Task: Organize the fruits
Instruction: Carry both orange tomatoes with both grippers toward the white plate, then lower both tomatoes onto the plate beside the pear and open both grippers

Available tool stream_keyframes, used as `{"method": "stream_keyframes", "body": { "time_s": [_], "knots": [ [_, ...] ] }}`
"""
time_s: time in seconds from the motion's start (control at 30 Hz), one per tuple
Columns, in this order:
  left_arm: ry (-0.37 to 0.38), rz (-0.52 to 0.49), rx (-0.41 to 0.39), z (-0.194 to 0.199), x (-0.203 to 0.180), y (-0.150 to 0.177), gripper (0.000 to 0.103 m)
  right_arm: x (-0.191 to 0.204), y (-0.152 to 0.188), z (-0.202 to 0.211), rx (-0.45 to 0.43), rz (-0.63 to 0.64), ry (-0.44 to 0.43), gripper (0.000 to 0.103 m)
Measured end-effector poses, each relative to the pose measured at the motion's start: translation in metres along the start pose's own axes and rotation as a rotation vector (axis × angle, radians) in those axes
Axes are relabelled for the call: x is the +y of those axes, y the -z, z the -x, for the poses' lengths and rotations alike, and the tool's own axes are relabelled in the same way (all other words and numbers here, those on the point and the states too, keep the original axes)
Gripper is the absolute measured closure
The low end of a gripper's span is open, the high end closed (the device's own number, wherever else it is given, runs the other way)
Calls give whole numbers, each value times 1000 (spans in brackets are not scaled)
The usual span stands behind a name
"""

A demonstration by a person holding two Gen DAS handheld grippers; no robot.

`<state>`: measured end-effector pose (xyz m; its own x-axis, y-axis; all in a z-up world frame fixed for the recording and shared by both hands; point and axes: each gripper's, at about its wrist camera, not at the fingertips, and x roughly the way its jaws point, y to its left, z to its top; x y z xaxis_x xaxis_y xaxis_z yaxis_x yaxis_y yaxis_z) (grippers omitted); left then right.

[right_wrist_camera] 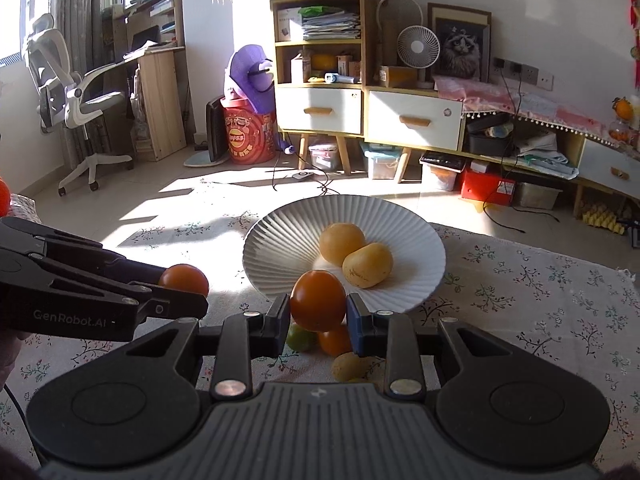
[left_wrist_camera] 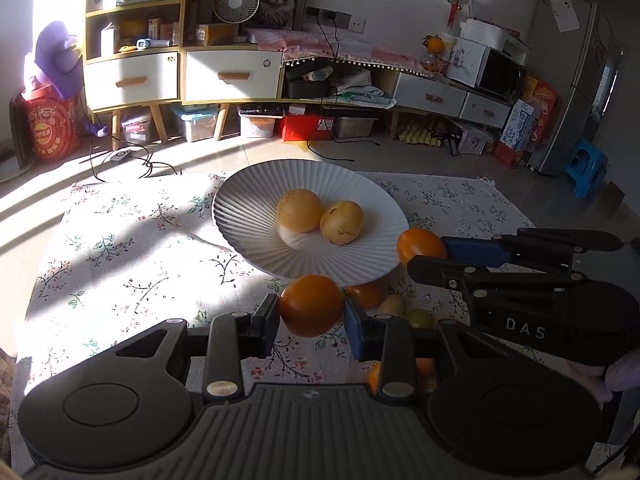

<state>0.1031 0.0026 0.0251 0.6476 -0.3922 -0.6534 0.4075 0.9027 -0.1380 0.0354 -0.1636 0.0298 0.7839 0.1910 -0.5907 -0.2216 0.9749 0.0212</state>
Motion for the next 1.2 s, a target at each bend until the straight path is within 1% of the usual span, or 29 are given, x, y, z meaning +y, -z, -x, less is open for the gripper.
{"method": "stream_keyframes", "body": {
  "time_s": [0.23, 0.57, 0.7, 0.8, 1.0, 1.1, 1.2],
  "knots": [
    [1, -45, 3, -23, -11, -13, 82, -17, -7, -15, 24, -46, 23, 76],
    [-12, -17, 43, -77, -13, -27, 82, -46, -18, -41, 57, -114, 45, 76],
    [-26, 0, 53, -89, -8, -29, 82, -59, -25, -54, 67, -151, 31, 76],
    [-40, -11, 59, -95, -7, -31, 82, -65, -31, -67, 86, -182, -5, 76],
    [-41, -22, 70, -101, -6, -32, 82, -73, -39, -92, 120, -208, -19, 76],
    [-40, -24, 74, -103, -4, -32, 82, -77, -42, -99, 143, -233, -54, 76],
    [-33, -27, 78, -104, -3, -34, 82, -78, -46, -105, 154, -233, -67, 76]
  ]
}}
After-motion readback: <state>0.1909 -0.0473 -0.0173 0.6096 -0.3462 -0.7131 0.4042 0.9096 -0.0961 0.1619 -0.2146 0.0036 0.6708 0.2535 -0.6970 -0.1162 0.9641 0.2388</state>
